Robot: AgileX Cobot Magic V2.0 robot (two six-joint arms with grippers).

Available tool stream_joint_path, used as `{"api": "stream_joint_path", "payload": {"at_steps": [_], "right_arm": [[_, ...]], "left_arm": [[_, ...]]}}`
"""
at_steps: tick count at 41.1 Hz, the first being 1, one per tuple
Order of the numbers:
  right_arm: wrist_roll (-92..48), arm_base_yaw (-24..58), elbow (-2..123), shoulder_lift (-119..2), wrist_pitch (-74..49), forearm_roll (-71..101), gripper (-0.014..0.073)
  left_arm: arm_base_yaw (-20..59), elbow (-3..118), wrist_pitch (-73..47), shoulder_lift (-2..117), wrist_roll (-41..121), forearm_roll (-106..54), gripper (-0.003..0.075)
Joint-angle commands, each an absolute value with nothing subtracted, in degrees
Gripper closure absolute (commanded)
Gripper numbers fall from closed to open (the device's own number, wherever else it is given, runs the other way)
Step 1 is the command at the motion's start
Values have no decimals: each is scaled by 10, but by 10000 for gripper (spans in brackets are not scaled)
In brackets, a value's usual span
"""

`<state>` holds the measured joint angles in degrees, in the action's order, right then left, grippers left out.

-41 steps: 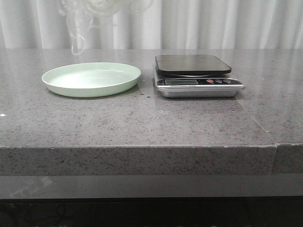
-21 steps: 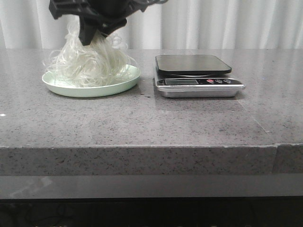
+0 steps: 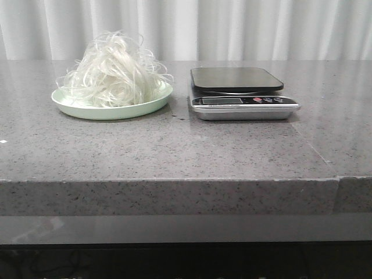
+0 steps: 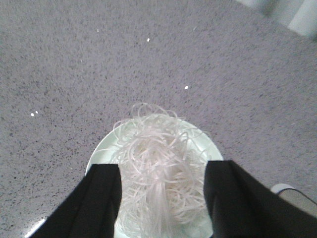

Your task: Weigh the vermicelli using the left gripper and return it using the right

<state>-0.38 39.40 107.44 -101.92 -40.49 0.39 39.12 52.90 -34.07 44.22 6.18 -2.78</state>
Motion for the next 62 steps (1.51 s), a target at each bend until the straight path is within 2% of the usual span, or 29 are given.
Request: {"api": "stream_joint_path", "payload": {"at_steps": [1,18,32,42,51,54,56,62], "right_arm": [[-10,384,1057,-928,-381,-14,110],[-10,334,787,-669,-345,-36,110],[-10,326,611,-477,-373,-36,110],[-10,326,573,-398,-478,-36,110],[-10,326,570,-382,-498,-37,113],[-10,326,570,-382,-493,-37,153],[-10,326,570,-382,-491,-37,215],[-10,326,570,-382,-490,-37,378]], "left_arm": [[393,544,-296,441,56,-35,248],[393,544,-296,441,56,-35,248],[393,544,-297,441,56,-35,248],[393,544,-297,441,56,-35,248],[393,544,-297,443,56,-35,249],[393,544,-297,445,56,-35,254],[393,544,-297,446,56,-35,272],[393,544,-297,446,56,-35,373]]}}
